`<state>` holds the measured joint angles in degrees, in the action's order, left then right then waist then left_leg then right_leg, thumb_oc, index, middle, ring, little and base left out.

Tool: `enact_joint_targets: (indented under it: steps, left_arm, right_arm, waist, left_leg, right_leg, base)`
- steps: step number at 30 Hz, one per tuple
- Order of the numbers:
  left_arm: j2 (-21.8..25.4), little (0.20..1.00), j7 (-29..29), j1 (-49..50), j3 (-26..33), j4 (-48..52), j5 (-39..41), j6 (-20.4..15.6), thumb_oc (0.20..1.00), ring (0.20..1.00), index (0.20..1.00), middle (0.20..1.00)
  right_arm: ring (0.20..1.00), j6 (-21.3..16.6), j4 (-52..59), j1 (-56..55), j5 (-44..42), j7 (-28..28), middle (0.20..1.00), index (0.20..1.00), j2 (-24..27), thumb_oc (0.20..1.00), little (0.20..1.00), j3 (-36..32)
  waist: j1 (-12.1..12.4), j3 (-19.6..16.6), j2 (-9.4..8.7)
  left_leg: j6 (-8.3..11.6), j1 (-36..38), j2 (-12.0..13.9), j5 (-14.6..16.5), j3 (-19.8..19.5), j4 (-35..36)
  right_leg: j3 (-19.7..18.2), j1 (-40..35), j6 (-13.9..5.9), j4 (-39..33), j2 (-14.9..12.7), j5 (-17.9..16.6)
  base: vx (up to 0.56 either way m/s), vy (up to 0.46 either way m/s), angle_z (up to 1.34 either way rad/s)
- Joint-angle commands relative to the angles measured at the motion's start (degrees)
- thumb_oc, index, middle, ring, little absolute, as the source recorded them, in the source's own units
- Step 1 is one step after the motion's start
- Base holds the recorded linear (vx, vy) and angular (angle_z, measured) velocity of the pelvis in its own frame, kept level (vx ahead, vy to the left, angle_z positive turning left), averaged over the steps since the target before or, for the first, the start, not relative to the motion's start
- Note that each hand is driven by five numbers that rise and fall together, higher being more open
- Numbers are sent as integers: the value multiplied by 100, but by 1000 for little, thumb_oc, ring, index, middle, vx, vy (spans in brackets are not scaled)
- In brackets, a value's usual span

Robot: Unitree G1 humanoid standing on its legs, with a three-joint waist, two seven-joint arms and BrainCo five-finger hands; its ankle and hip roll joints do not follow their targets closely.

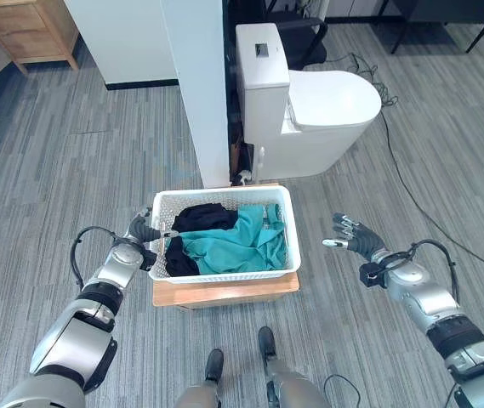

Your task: Grab the laundry basket,head to the washer,open it,put in the laundry and shut it.

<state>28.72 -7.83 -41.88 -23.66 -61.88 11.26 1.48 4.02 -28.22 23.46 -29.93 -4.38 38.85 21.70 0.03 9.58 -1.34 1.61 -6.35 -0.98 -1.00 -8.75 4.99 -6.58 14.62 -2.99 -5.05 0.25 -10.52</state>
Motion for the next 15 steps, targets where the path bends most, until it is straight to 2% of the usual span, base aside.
enact_joint_targets:
  steps: [1, 8, 15]
  left_arm:
    - [9, 1000, -211, -629, -116, -627, 201, -130, 1000, 1000, 1000, 1000]
    - [7, 1000, -288, -602, -52, -589, 242, -172, 1000, 1000, 1000, 1000]
    - [-83, 1000, -269, -557, -106, -560, 232, -162, 1000, 1000, 1000, 1000]
  right_arm:
    - [1000, -174, -205, 351, 316, 315, 1000, 1000, -87, 1000, 1000, -143]
    - [1000, -178, -442, 406, 602, 383, 1000, 1000, -337, 1000, 1000, -112]
    - [1000, -199, -661, 457, 506, 388, 1000, 1000, -469, 1000, 1000, -98]
  waist:
    - [27, -167, 77]
    - [54, -90, 97]
    - [71, -91, 107]
  left_leg:
    - [122, -337, 88, -20, -141, 1]
    - [87, -266, 47, 14, -152, 1]
    - [70, -216, 34, 44, -199, 1]
  right_leg:
    - [62, -126, -739, 5, -385, 588]
    - [38, -193, -731, 5, -404, 623]
    - [45, -245, -724, 5, -426, 645]
  base:
    - [24, 58, -14]
    - [24, 16, -4]
    - [15, 7, 0]
